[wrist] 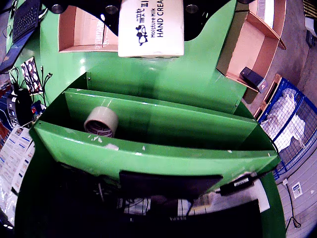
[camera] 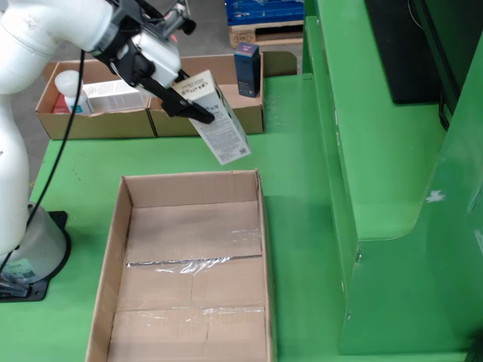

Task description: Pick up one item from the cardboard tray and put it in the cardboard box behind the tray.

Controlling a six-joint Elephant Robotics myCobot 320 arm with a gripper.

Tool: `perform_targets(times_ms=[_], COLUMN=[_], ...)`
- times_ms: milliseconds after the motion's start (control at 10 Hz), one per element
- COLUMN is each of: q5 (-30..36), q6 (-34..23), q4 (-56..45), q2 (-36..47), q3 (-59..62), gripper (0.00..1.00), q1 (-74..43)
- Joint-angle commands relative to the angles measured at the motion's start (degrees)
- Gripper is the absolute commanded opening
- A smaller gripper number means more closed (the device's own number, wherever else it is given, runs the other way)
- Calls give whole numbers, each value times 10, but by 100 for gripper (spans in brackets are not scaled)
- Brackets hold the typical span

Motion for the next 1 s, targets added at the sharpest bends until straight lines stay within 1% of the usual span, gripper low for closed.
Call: perform_targets(times_ms=[0,100,200,300,700,800,900], q5=[-48,-72,-72,-125,-125,-267,-267], q6=[24,27,27,33,33,-3,-3], q4=[-38,-4,-4,70,70,296,296], q2=[35,23,23,-6,-6,-98,-98], q3=[14,14,14,14,14,14,14], gripper=[0,0,0,0,0,0,0], q1=[133,171,171,244,244,401,401])
